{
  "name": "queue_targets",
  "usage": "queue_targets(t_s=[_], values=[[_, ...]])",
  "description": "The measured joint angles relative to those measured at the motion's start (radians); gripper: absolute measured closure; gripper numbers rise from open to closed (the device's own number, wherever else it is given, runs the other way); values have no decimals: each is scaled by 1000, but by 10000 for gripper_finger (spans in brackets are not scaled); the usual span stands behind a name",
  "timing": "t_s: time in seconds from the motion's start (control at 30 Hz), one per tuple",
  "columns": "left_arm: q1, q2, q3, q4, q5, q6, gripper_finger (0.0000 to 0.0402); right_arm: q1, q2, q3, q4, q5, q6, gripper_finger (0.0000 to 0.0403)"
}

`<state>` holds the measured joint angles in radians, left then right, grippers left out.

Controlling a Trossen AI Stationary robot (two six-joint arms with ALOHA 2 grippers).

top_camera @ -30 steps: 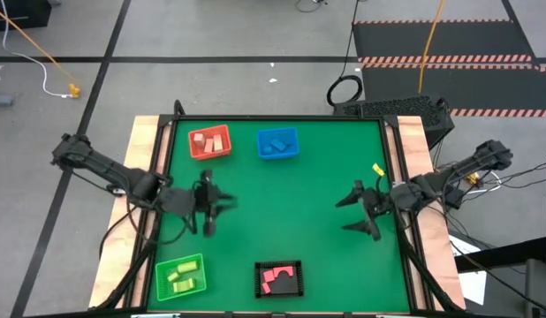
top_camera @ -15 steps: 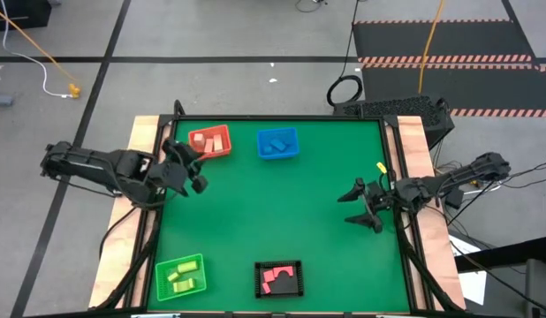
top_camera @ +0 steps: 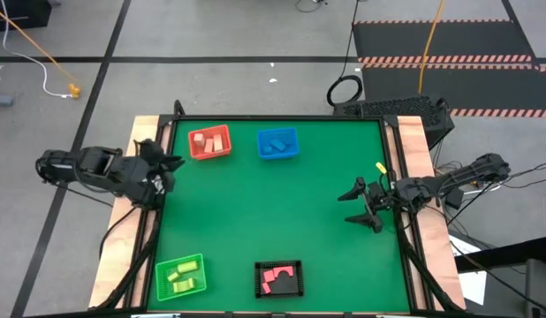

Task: Sort & place blocks by color
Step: Return to Home Position

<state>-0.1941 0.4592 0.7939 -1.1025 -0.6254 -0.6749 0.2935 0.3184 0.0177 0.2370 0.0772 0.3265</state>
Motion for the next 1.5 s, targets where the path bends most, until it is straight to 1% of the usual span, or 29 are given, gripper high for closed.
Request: queue_targets(t_s=[0.07, 0.13, 0.27, 0.43, 0.5, 0.57, 0.67, 0.83, 0.97, 1.13, 1.27, 1.5], values=[[-16, -61, -68, 55, 1, -1, 314, 0, 1, 0, -6, 0, 0, 57], [-30, -115, -140, 143, 10, 23, 314, 0, 1, 0, -5, 0, 0, 57], [-48, -184, -319, 461, 89, 170, 314, 0, 1, -1, -5, 0, -2, 57], [-49, -200, -534, 904, 182, 357, 314, 0, 1, -1, -5, 0, -2, 57], [-48, -198, -603, 1034, 189, 395, 314, 0, 1, -2, -5, 0, -2, 57], [-47, -198, -657, 1115, 189, 409, 314, 0, 1, -2, -3, 0, 0, 57], [-45, -199, -700, 1161, 189, 407, 314, 0, 1, -2, -2, 0, 0, 57], [-28, -199, -733, 1168, 189, 375, 314, 0, 1, -3, -2, 0, 1, 57], [-18, -199, -763, 1175, 169, 346, 314, 0, 1, -3, -3, 0, 1, 57], [-7, -199, -769, 1176, 152, 321, 314, 0, 1, -3, -3, 0, -19, 57], [-7, -199, -769, 1176, 152, 349, 314, 0, 1, -3, -3, 0, -41, 57], [-7, -199, -769, 1175, 127, 340, 314, 0, 1, -3, -3, 0, -43, 57]])
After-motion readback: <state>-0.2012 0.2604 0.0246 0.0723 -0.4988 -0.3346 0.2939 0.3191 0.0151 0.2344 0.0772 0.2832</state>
